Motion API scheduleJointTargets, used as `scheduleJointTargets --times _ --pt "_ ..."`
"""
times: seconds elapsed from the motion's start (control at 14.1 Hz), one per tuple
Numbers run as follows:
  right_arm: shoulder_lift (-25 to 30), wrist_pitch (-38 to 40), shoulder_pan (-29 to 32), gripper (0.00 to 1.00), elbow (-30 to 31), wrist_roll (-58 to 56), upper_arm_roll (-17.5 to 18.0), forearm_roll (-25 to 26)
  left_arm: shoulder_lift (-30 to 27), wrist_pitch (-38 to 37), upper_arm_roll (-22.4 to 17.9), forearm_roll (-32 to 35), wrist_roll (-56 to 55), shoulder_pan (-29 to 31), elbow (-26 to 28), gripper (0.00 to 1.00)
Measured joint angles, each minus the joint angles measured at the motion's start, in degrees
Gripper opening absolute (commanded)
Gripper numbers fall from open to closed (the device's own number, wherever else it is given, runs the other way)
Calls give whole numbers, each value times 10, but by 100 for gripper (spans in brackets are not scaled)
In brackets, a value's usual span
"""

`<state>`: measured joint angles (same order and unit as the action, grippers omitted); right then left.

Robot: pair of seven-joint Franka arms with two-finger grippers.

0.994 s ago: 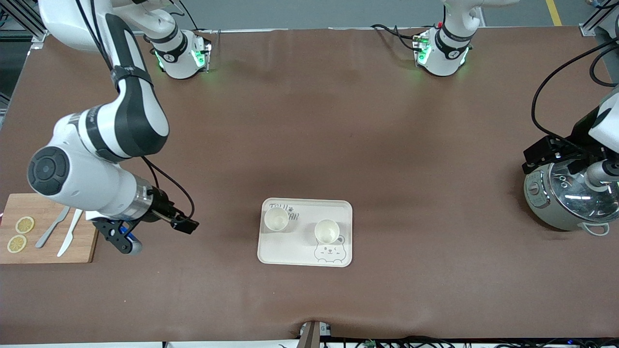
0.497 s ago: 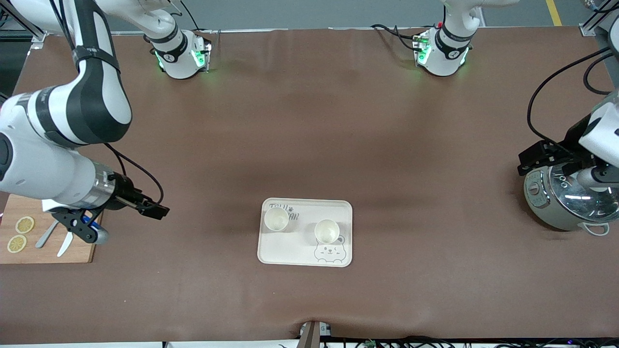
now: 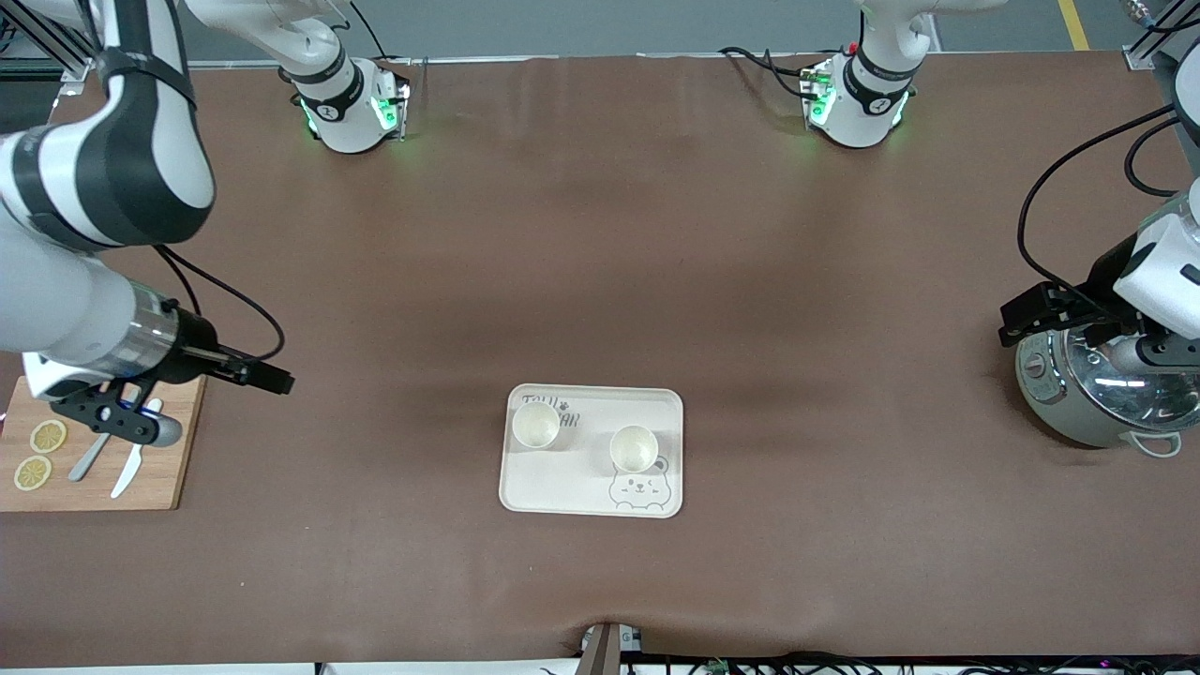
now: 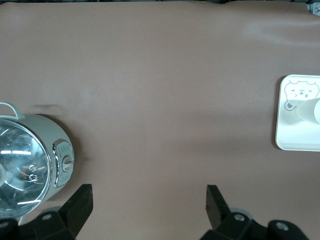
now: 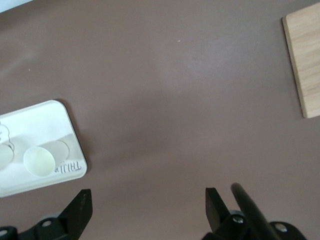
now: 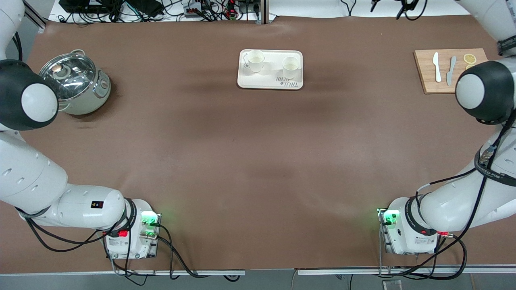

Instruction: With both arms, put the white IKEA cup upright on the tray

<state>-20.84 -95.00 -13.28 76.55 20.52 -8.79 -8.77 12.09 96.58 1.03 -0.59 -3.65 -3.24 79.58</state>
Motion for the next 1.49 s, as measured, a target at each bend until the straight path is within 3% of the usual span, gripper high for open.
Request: scheduleJointTargets --times 0.36,0.71,1.49 --pt "49 0 10 100 39 -79 0 39 0 0 0 0 4 1 0 100" --pt "93 2 53 100 79 -207 -1 44 0 0 -1 0 16 2 -1 100" --pt "177 9 59 100 131 -260 2 67 0 0 -1 0 17 17 -1 100"
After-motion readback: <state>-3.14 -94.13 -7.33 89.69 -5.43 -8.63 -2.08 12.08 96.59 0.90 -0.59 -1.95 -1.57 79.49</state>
